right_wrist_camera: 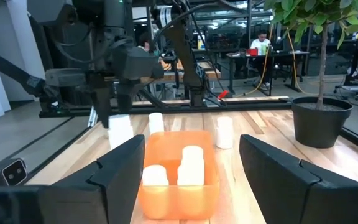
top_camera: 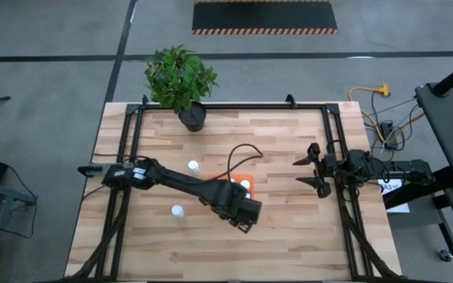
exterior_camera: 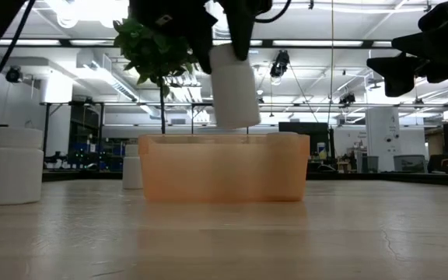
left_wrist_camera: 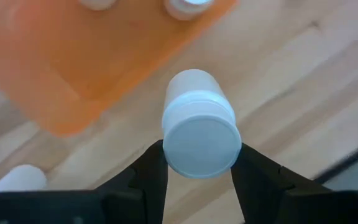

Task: Pick and place pill bottles into a basket
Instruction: Put the white pill bottle into the orange bin

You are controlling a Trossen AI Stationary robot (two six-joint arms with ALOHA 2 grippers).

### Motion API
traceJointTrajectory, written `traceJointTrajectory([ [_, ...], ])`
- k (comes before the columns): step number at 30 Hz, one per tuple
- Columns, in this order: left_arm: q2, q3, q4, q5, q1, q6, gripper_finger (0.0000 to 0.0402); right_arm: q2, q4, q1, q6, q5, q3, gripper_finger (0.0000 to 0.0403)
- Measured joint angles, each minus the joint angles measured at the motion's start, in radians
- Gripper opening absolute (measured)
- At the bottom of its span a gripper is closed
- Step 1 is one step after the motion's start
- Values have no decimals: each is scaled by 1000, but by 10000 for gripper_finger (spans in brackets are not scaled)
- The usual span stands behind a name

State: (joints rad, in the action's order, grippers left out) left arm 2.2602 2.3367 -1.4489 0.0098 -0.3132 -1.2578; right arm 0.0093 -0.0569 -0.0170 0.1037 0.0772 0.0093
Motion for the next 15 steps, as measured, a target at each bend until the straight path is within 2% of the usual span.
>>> traceJointTrajectory([
  [8, -10, 12, -12, -7, 12, -13, 134, 1, 1, 0, 0, 1, 0, 249],
  [15, -24, 18, -52, -23, 35, 91, 134, 1, 0, 0, 0, 1, 0, 254],
])
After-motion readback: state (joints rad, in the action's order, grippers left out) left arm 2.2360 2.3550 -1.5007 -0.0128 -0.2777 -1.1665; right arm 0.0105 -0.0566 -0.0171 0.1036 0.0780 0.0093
